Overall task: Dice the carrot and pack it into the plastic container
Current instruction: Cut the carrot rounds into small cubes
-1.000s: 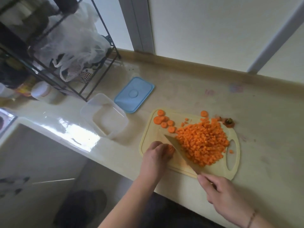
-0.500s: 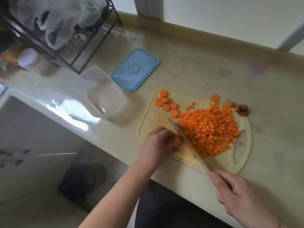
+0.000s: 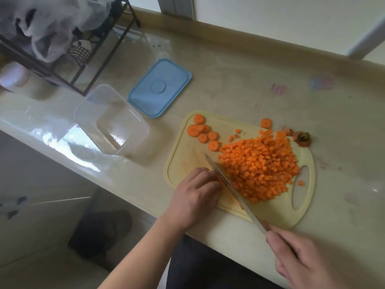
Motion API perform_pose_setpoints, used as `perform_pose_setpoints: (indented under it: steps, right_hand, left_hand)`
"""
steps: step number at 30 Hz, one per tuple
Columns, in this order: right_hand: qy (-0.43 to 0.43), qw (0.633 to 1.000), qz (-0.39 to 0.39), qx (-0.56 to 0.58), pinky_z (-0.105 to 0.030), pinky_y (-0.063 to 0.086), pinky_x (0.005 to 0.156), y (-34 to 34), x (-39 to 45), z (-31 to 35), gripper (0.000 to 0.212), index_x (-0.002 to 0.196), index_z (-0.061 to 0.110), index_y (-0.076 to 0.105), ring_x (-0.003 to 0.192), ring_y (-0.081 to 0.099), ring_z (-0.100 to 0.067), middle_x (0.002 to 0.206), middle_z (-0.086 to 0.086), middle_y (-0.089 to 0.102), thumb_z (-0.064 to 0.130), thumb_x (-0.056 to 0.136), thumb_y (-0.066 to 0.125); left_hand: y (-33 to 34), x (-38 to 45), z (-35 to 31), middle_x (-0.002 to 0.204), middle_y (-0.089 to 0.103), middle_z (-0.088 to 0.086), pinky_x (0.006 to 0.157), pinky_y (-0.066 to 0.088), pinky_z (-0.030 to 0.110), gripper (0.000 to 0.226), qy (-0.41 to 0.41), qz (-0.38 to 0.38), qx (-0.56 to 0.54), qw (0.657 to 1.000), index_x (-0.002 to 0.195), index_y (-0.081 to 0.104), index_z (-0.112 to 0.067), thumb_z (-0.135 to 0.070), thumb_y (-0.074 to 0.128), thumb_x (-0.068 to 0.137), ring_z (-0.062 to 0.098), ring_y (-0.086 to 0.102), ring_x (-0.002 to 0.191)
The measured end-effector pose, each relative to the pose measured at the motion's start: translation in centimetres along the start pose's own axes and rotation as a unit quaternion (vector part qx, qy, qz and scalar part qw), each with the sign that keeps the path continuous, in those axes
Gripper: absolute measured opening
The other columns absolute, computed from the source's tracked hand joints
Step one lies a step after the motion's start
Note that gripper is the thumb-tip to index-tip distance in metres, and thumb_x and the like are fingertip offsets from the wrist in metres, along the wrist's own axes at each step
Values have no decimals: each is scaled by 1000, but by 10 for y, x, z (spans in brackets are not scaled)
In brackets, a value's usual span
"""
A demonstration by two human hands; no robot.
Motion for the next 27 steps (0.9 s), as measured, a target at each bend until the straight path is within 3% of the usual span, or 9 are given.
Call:
perform_pose_setpoints:
  steps: [2,6,10,14,17,20,23,25,27]
  right_hand:
    - [-18,999,19,-34,-3,32,56,0,-2,0,40,111,61,60,55,51,10,54,31,52,70,78,40]
    - [-17,996,6,-91,4,33,63,-6,-7,2,70,113,58,61,65,48,23,62,46,48,94,65,24]
    - [-30,993,-12,-112,4,34,67,-3,1,7,20,95,70,55,74,48,29,64,53,45,64,87,37]
    - [-40,994,9,-106,2,34,61,2,14,14,25,66,68,51,68,52,22,57,45,48,64,84,34]
    - [-42,996,-23,-81,2,34,60,0,11,9,23,62,67,49,62,52,18,54,40,50,67,78,33]
    - [-37,996,-37,-77,-1,35,58,-2,7,3,34,59,65,50,58,52,14,49,35,49,62,90,36]
    - [-35,997,-17,-66,0,34,60,-1,2,6,24,79,63,59,60,51,17,50,37,48,62,85,36]
    - [-40,997,-1,-67,0,35,62,-1,0,7,33,105,55,61,65,51,21,51,40,47,55,81,38]
    - [-48,995,8,-88,1,35,63,0,-2,8,35,114,53,59,69,50,24,53,43,46,54,84,39]
  left_hand:
    - [3,-2,1,105,70,11,89,56,36,11,-8,-10,-7,1000,98,76,-1,-10,73,93,30,65,103]
    - [5,-4,1,106,72,10,93,55,37,11,-16,-30,-17,999,96,78,-1,-10,74,92,29,67,104]
    - [7,-3,1,107,73,7,93,55,35,7,-29,-34,-28,999,93,77,-3,-9,75,92,26,68,103]
    - [8,-3,2,105,72,7,95,54,34,6,-22,-37,-22,999,92,77,-2,-7,75,91,26,66,101]
    - [7,-6,1,101,70,10,93,54,34,8,-17,-45,-5,999,93,77,-1,-8,76,90,27,65,100]
    - [6,-8,-1,99,69,11,90,55,35,9,-19,-52,3,998,94,76,0,-8,73,92,29,64,98]
    - [7,-8,-1,99,69,12,88,55,37,7,-18,-52,12,998,93,76,0,-5,74,90,30,64,97]
    - [7,-8,-1,100,69,11,88,54,37,9,-17,-45,6,999,94,76,1,-7,72,93,31,64,96]
    - [6,-8,-1,102,71,10,89,55,36,10,-20,-43,-4,999,95,76,0,-8,70,94,30,65,98]
Point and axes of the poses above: each hand's wrist, its own x-axis towards the middle knuckle, its own y-axis out of the palm, z = x × y, the point moved 2 cm from there along x, towards the middle knuckle
